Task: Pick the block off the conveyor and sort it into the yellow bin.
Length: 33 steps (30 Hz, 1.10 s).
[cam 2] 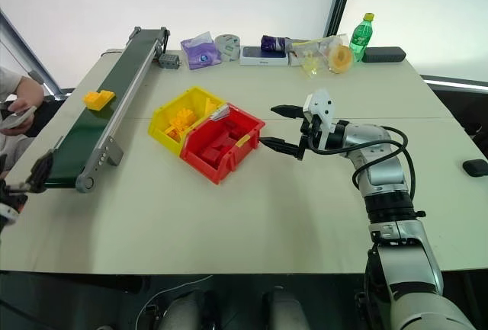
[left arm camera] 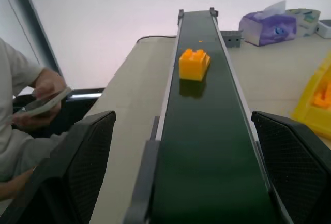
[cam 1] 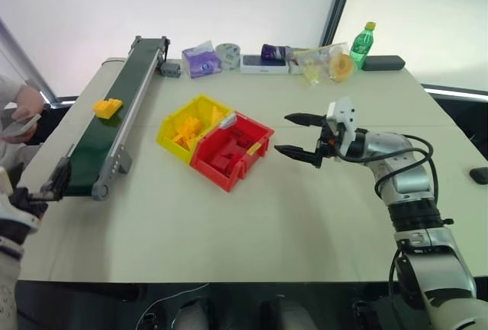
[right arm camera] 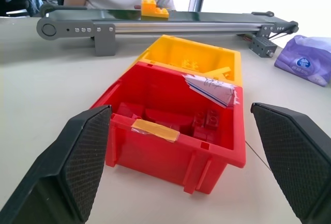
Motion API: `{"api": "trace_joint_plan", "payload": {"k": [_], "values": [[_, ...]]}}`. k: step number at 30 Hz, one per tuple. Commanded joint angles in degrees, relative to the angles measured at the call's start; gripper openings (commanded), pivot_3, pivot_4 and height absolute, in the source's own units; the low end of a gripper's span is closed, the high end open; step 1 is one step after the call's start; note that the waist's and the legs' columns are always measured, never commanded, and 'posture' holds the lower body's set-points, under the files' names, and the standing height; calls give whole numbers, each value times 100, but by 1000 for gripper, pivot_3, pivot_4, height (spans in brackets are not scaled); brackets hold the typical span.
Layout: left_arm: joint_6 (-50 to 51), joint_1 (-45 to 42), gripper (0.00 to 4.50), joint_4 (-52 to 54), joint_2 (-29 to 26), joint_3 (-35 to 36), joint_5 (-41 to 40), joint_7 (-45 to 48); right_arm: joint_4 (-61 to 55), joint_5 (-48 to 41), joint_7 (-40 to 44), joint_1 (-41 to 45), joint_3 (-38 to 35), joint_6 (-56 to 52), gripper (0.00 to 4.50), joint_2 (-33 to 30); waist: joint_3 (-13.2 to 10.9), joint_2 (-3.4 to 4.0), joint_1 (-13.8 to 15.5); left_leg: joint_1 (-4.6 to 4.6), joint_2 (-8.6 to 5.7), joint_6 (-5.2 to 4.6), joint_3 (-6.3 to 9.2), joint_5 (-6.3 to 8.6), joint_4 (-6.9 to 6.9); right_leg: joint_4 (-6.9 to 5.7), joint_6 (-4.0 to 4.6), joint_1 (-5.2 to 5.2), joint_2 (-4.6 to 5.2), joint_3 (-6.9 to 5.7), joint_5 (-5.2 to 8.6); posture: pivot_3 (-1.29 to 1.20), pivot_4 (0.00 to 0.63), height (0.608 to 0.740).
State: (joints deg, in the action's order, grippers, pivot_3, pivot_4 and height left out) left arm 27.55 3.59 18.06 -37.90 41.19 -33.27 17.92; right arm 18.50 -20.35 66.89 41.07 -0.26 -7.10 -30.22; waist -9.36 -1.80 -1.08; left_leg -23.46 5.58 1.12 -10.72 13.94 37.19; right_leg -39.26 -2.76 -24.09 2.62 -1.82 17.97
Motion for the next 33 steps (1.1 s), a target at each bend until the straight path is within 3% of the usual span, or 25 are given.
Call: {"api": "trace_joint_plan", "payload": {"k": [1, 9, 13, 20, 23, 27, 28, 33], "values": [[875, -358, 4439, -353, -553, -195, -150, 69, -61, -24, 0, 103, -58, 80, 4500, 16, -1, 1, -10, 0, 0, 0, 0, 0, -1, -1, 0, 0, 0, 0, 0, 0, 150, 740], [686, -1806, 4439, -2208, -1559, -1263, 505, 966, -214, -40, -42, 9, -70, 33, 4500, -4, -3, 4, -13, -2, 2, 3, -10, -2, -7, 0, 0, -13, -6, 0, 0, 0, 150, 740], [459, -2422, 4439, -2991, -1513, -1587, 732, 1221, -343, -80, -103, -80, -111, -39, 4500, -29, -3, 4, -8, -2, 0, 3, -16, -2, -8, 0, 0, -15, -3, -1, 0, 0, 150, 740], [176, -2688, 4439, -3569, -1278, -2012, 1019, 1553, -457, -92, -144, -152, -127, -87, 4500, -74, -3, 4, -9, -4, 0, 3, -18, -2, -6, -2, -1, -18, -5, -1, 0, 0, 150, 740], [54, -2690, 3651, -3491, -1172, -1905, 960, 1659, -466, -94, -147, -124, -145, -118, 4500, -102, -3, 4, -6, -5, 1, 3, -17, -2, -5, -3, -1, -19, -5, -1, 0, 0, 150, 740], [279, -2591, 1605, -3283, -1274, -1654, 925, 1558, -504, -83, -184, -131, -142, -144, 4500, -105, -3, 4, -10, -5, 1, 3, -17, -2, -3, -4, -1, -19, -4, 0, 0, 0, 150, 740], [237, -2563, 1317, -3201, -1284, -1604, 944, 1527, -525, -79, -200, -131, -134, -157, 4500, -99, -3, 4, -11, -5, 1, 3, -17, -2, -3, -4, -1, -19, -4, 0, -1, 0, 150, 740], [554, -2848, 1376, -2260, -1020, -1532, 599, 1281, -560, -73, -260, -46, -92, -233, 4500, -55, -3, 3, 20, -6, 1, 3, -15, -2, -1, -6, -2, -18, -2, 4, -1, 0, 150, 740]]}}
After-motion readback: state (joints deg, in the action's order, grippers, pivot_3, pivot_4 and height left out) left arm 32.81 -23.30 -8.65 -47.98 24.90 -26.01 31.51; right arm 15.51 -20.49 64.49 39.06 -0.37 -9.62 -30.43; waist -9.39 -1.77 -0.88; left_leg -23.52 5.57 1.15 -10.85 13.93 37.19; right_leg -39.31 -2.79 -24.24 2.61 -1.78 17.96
